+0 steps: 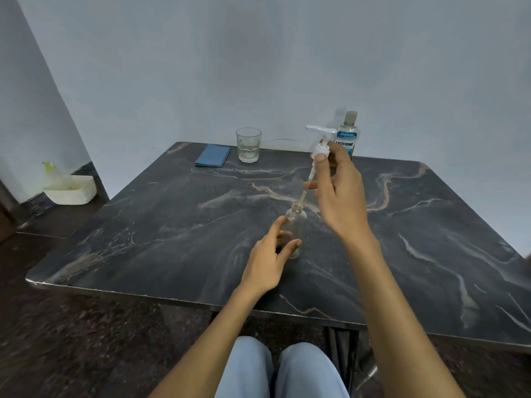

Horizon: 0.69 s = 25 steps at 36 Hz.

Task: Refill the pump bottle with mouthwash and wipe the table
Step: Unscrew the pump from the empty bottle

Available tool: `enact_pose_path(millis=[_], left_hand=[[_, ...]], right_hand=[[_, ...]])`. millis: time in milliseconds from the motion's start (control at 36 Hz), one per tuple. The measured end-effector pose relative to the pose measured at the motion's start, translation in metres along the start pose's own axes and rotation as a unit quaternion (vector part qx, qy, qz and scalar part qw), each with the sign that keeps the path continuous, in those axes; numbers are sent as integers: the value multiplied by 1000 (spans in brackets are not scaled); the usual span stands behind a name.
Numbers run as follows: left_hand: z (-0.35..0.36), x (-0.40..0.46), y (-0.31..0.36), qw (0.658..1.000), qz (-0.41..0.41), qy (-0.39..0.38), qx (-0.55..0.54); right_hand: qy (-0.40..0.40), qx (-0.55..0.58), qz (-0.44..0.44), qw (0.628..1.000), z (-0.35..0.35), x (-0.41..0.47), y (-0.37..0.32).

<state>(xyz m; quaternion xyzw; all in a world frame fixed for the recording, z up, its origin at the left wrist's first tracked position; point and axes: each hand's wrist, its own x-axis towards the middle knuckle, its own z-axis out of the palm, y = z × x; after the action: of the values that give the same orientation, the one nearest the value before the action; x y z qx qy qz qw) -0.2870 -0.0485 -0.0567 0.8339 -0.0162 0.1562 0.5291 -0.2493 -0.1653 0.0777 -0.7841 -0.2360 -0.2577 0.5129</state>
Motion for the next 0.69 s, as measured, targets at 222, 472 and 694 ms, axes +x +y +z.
enact_pose_path(millis=[222, 472, 694], left_hand=[[0, 0, -1, 1000, -3, -1, 2], [0, -1, -1, 1000, -5, -6, -3], [2, -1, 0, 1000, -14, -4, -6]], right_hand=[[-2, -4, -9, 1000, 0, 1, -4], [78, 65, -64, 993, -21, 41, -28], [-69, 5, 2, 998, 22, 46, 44]])
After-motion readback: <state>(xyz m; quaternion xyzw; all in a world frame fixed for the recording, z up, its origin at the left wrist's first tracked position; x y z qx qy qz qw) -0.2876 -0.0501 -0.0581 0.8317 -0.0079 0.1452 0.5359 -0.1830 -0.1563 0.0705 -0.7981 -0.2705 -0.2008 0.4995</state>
